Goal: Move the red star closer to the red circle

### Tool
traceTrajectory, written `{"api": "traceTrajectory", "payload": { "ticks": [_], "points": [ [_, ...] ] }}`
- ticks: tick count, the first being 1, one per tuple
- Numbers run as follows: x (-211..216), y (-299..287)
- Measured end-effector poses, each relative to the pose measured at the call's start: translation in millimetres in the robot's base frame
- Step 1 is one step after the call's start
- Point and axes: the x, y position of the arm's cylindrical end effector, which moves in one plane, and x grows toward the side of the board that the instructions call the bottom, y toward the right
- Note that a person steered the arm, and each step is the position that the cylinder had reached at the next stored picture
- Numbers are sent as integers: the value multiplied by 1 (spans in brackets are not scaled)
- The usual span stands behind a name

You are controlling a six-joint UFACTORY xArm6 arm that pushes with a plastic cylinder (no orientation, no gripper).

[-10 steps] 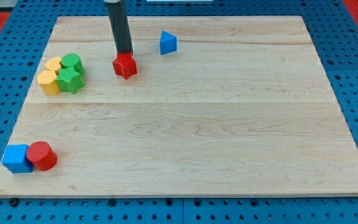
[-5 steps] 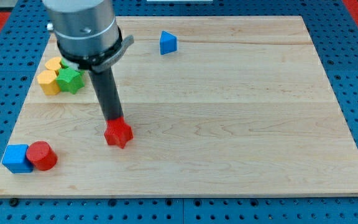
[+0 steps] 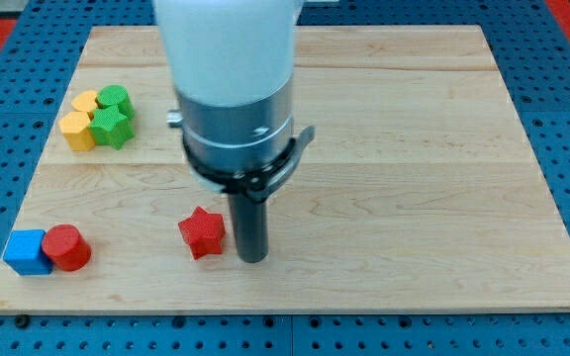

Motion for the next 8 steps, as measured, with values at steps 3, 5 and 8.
{"api": "traceTrajectory", "payload": {
  "ticks": [3, 5, 8],
  "points": [
    [-30, -35],
    [-50, -55],
    [-49, -127]
  ]
}}
